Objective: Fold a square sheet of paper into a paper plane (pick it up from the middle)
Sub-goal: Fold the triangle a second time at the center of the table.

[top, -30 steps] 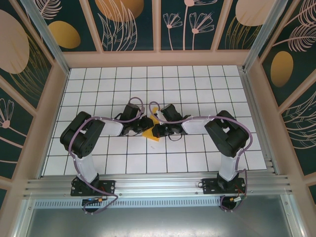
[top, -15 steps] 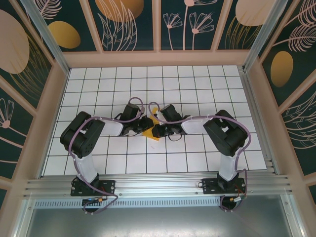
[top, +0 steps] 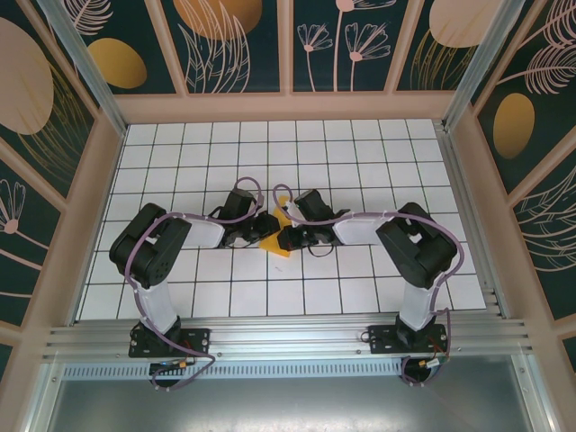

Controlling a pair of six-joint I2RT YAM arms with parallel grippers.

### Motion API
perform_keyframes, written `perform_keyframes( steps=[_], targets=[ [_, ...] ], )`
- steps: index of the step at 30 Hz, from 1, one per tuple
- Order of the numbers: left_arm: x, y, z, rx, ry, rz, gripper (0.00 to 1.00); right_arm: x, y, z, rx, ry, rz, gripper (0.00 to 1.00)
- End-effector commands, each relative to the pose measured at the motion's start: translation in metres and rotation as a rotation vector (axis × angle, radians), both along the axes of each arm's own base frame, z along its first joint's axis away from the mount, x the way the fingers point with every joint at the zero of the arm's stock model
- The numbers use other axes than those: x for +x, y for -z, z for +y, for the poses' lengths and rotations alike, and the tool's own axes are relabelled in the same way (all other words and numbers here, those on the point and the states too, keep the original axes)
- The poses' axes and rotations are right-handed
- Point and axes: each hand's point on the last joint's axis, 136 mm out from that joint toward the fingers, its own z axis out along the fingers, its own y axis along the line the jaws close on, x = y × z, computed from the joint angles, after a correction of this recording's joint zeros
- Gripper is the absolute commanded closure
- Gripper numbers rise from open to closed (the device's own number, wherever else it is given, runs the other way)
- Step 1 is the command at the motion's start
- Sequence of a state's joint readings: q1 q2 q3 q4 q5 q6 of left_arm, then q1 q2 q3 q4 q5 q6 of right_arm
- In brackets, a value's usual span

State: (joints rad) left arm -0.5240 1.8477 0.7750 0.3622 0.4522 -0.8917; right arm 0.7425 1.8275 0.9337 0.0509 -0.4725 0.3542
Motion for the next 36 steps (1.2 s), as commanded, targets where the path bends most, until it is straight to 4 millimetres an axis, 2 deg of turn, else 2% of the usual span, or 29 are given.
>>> perform_keyframes(
  steps=[1, 10, 15, 18, 23, 26, 32, 36],
  targets=[
    [-0.022, 0.047, 0.030, 0.161, -0.034, 0.113, 0.84, -0.012, -0.009, 0.000, 0.014, -0.027, 0.011, 0.92],
    [-0.023, 0.048, 0.031, 0.162, -0.035, 0.116, 0.84, -0.026, 0.028, -0.016, -0.046, 0.000, 0.084, 0.92],
    [-0.022, 0.047, 0.030, 0.161, -0.034, 0.114, 0.84, -0.023, 0.027, -0.018, -0.070, 0.001, 0.071, 0.92],
    [-0.022, 0.047, 0.031, 0.162, -0.035, 0.114, 0.84, -0.019, 0.018, -0.012, -0.058, -0.008, 0.057, 0.92],
    [-0.023, 0.048, 0.031, 0.165, -0.035, 0.116, 0.84, -0.024, -0.001, -0.001, -0.020, -0.040, 0.034, 0.92],
    [-0.023, 0.048, 0.032, 0.165, -0.035, 0.116, 0.84, -0.028, 0.008, -0.006, -0.034, -0.034, 0.051, 0.92],
    [-0.023, 0.048, 0.031, 0.165, -0.034, 0.116, 0.84, -0.035, 0.038, -0.023, -0.088, 0.008, 0.097, 0.92],
    [-0.023, 0.049, 0.032, 0.168, -0.036, 0.117, 0.85, -0.032, 0.037, -0.027, -0.091, 0.023, 0.092, 0.92]
  ],
)
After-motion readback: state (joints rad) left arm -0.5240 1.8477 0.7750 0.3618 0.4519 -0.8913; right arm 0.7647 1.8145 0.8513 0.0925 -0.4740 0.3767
